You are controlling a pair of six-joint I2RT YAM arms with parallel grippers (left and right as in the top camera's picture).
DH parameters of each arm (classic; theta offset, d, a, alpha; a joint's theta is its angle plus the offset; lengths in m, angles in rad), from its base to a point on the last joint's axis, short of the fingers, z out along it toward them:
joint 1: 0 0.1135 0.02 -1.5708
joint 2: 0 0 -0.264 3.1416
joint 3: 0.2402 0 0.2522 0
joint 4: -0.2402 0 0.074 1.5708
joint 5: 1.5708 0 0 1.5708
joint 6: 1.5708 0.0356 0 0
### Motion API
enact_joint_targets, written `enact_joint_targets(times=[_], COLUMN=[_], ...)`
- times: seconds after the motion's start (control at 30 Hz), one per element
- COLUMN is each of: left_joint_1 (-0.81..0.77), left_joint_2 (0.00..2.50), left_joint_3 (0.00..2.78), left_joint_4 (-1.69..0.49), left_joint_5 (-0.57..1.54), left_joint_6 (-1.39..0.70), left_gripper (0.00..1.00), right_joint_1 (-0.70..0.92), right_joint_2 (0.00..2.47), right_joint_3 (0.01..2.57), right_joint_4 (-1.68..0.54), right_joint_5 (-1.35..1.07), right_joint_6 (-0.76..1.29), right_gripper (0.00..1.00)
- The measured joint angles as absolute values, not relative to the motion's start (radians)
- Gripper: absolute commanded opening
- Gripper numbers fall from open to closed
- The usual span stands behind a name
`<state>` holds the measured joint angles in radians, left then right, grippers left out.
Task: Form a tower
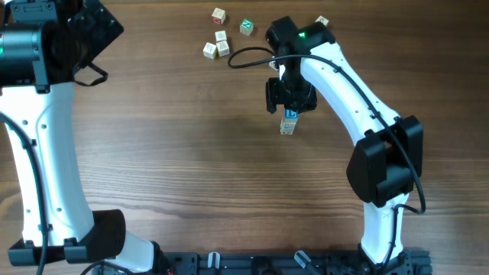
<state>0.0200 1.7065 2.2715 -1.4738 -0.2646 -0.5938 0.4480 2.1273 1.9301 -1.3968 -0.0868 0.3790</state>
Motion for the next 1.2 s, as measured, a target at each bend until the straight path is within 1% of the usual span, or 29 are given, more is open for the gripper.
enact_joint_targets(times=[0.07, 0.1, 0.23, 0.43, 0.47, 0.63, 0.8, 0.9, 0.97, 1.03, 1.07, 1.1, 1.17, 1.2], left_joint_1=[0.02, 0.02, 0.02, 0.02, 0.02, 0.02, 0.02, 0.02, 0.02, 0.02, 0.02, 0.02, 0.02, 0.02], left_joint_2=[1.707, 1.707, 1.707, 1.707, 1.707, 1.707, 1.707, 1.707, 1.707, 1.707, 1.707, 1.707, 1.707, 1.707], left_joint_3=[2.271, 2.271, 2.271, 2.271, 2.271, 2.271, 2.271, 2.271, 2.271, 2.271, 2.271, 2.271, 2.271, 2.271], left_joint_4=[-1.474, -1.474, -1.474, -1.474, -1.474, -1.474, -1.473, -1.474, -1.474, -1.474, -1.474, -1.474, -1.473, -1.474], left_joint_5=[-0.265, -0.264, -0.265, -0.265, -0.265, -0.264, -0.265, -0.265, -0.265, -0.265, -0.265, -0.265, -0.265, -0.265], left_joint_6=[-0.594, -0.594, -0.594, -0.594, -0.594, -0.594, -0.594, -0.594, -0.594, -0.594, -0.594, -0.594, -0.594, -0.594], left_gripper=[1.0, 1.0, 1.0, 1.0, 1.0, 1.0, 1.0, 1.0, 1.0, 1.0, 1.0, 1.0, 1.0, 1.0], right_joint_1=[0.448, 0.448, 0.448, 0.448, 0.448, 0.445, 0.408, 0.407, 0.407, 0.407, 0.407, 0.409, 0.423, 0.435], right_joint_2=[2.127, 2.127, 2.127, 2.127, 2.127, 2.127, 2.126, 2.076, 1.998, 1.936, 1.929, 1.929, 1.929, 1.929], right_joint_3=[1.93, 1.93, 1.93, 1.93, 1.93, 1.93, 1.961, 1.974, 1.981, 1.996, 1.999, 1.999, 1.999, 1.999], right_joint_4=[-1.397, -1.397, -1.398, -1.407, -1.407, -1.404, -1.412, -1.406, -1.387, -1.37, -1.363, -1.357, -1.351, -1.351], right_joint_5=[-0.087, -0.087, -0.089, -0.079, -0.078, -0.074, -0.066, -0.054, -0.051, -0.063, -0.081, -0.101, -0.135, -0.142], right_joint_6=[0.379, 0.379, 0.373, 0.4, 0.403, 0.411, 0.411, 0.411, 0.411, 0.41, 0.399, 0.391, 0.371, 0.363], right_gripper=[0.66, 0.68, 0.87, 0.93, 0.99, 1.0, 1.0, 0.99, 0.91, 0.69, 0.6, 0.47, 0.27, 0.21])
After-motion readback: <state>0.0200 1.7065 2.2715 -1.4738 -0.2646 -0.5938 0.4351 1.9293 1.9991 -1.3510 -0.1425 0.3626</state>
